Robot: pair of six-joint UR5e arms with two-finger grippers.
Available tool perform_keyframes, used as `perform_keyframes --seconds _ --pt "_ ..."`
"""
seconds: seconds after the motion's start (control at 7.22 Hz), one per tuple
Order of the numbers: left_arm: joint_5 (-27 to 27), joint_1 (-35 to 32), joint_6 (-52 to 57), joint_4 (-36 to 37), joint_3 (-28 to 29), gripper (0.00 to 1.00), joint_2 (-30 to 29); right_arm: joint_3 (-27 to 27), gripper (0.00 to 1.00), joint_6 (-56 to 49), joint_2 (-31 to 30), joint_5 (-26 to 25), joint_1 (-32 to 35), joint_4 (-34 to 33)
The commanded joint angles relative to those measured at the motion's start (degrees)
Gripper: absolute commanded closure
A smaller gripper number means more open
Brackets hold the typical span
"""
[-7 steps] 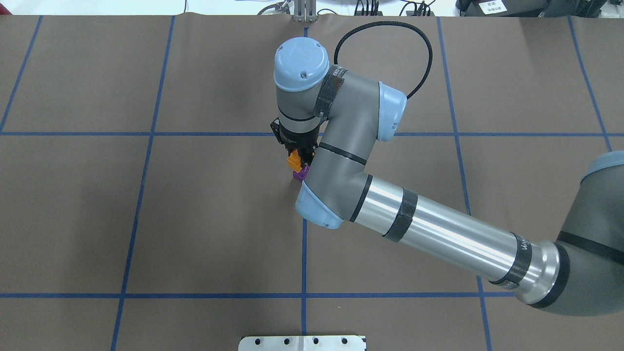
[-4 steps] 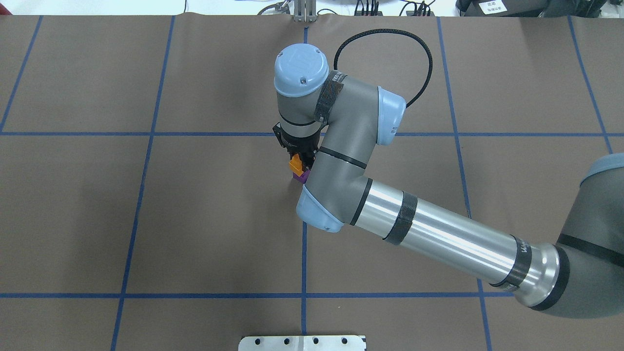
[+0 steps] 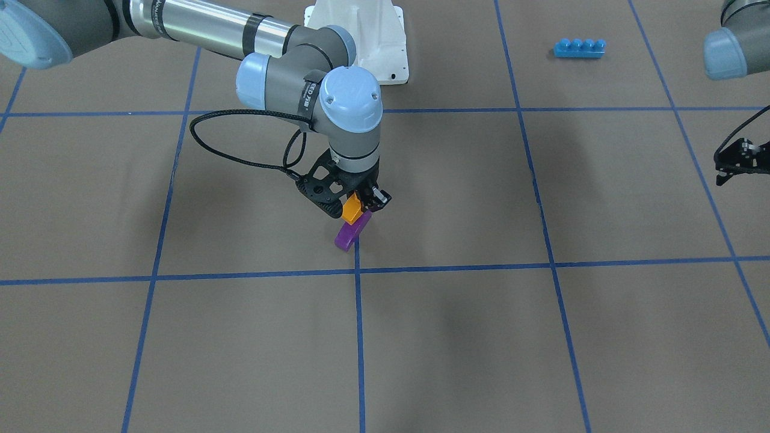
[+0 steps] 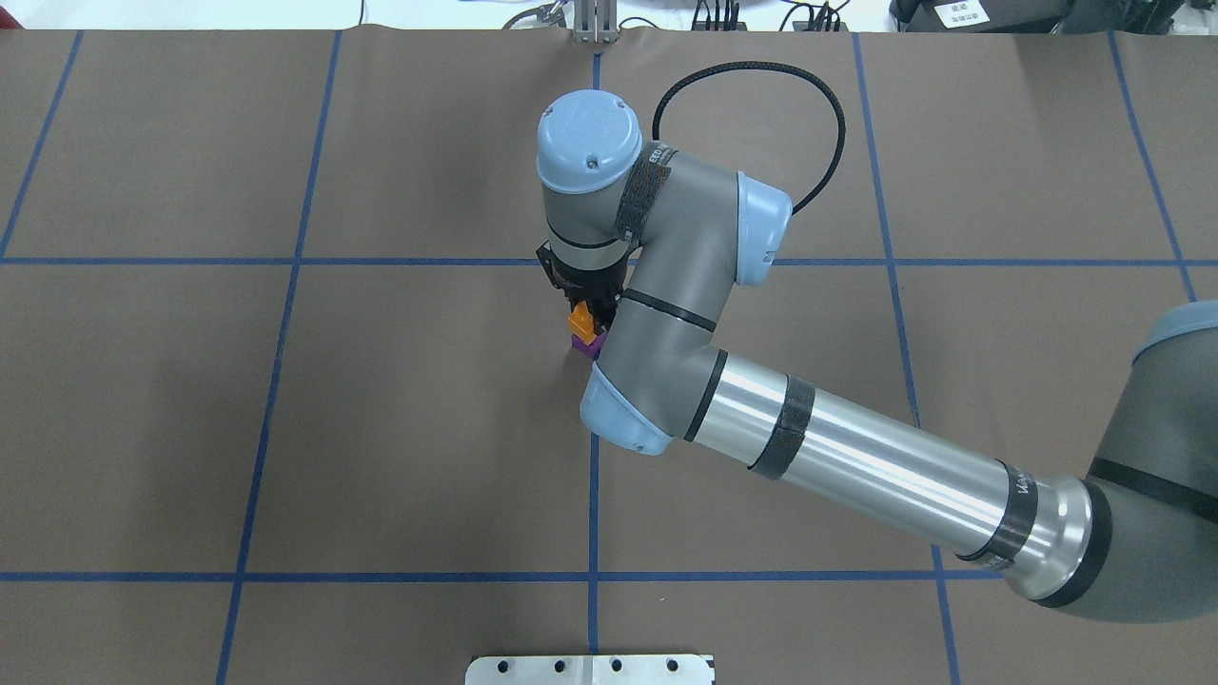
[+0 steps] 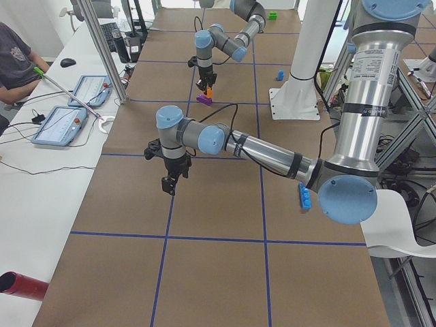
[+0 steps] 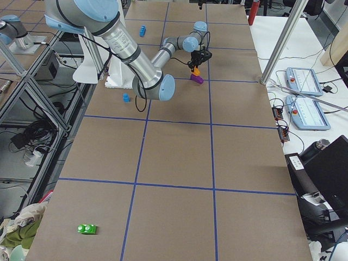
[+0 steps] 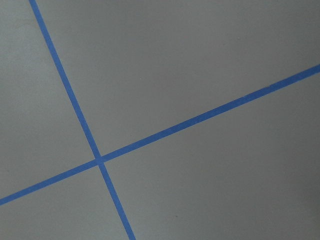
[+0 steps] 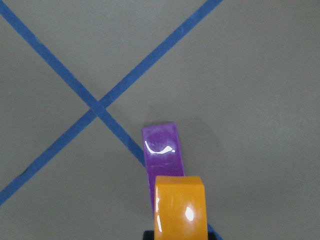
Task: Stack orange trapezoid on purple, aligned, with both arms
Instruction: 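Lower and align the orange block onto the purple block with the right gripper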
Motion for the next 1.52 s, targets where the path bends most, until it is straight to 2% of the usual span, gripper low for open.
perform_keyframes --seconds 0.0,1.39 --pt "0.0 0.06 0.0 0.0 0.02 0.0 0.0 -0.11 1.0 0.0 -0.01 -0.19 -0.13 0.18" --pt "0.09 0.06 -0.44 0.09 0.11 0.0 0.0 -1.25 1.0 -0.88 -0.09 -0.19 -0.49 1.76"
